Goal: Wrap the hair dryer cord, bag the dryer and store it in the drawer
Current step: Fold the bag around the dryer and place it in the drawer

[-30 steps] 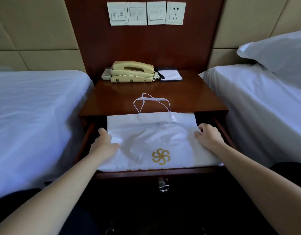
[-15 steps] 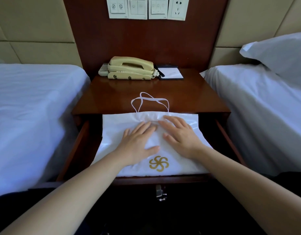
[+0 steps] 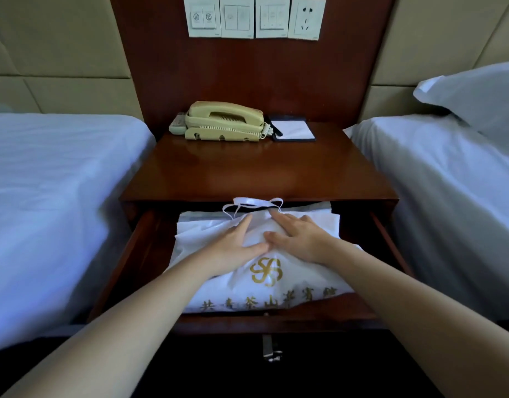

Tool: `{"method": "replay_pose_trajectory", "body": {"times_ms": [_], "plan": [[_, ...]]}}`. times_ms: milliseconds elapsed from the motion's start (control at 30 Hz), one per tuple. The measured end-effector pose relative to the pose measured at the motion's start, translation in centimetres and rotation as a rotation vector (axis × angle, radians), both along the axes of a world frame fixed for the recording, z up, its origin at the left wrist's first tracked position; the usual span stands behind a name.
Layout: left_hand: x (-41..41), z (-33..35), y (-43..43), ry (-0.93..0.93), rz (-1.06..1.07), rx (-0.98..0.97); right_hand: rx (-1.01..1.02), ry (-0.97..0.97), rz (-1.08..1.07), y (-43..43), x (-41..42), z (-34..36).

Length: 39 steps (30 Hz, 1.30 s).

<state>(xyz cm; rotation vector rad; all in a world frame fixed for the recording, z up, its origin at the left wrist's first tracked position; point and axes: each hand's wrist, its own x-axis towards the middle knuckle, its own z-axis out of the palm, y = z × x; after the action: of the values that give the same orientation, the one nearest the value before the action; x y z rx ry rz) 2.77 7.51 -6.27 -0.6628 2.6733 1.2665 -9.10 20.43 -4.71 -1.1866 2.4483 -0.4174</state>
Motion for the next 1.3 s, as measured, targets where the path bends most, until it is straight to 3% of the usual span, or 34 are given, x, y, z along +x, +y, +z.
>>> {"method": "replay_pose_trajectory", "body": {"times_ms": [167,367,467,600,833,967,1167,1300], "plan": [[-2.1,-0.2,-1.2,-0.112,0.121,-0.035,0.039,-0.144,-0.076,-1.1,-0.6,0.7],[-3.7,-0.3,-2.7,-0.099,0.183,0.083,-0.021,-0.144,-0.108,-2.9,-2.2,-0.2],[-4.0,-0.5,-2.5,-0.127,0.226,-0.023,-0.087,-0.157,-0.171,-3.3,-2.3,-0.5],[-3.1,-0.5,-1.1,-0.099,0.153,-0.213,-0.211,0.023,-0.179,-1.1,-0.8,-1.2],[2.4,0.2,1.5,0.008,-0.232,-0.609,-0.041,0.205,0.096,3.7,2.6,-0.7],[4.6,0.1,1.5,-0.068,-0.331,-0.566,0.088,0.134,0.155,6.2,3.4,-0.3],[3.6,-0.1,-0.5,0.041,-0.274,-0.372,0.109,0.12,0.173,5.3,1.6,-0.9],[0.9,0.3,-2.0,-0.048,-0.162,-0.444,0.093,0.145,0.113,3.3,-0.7,-0.5]]}}
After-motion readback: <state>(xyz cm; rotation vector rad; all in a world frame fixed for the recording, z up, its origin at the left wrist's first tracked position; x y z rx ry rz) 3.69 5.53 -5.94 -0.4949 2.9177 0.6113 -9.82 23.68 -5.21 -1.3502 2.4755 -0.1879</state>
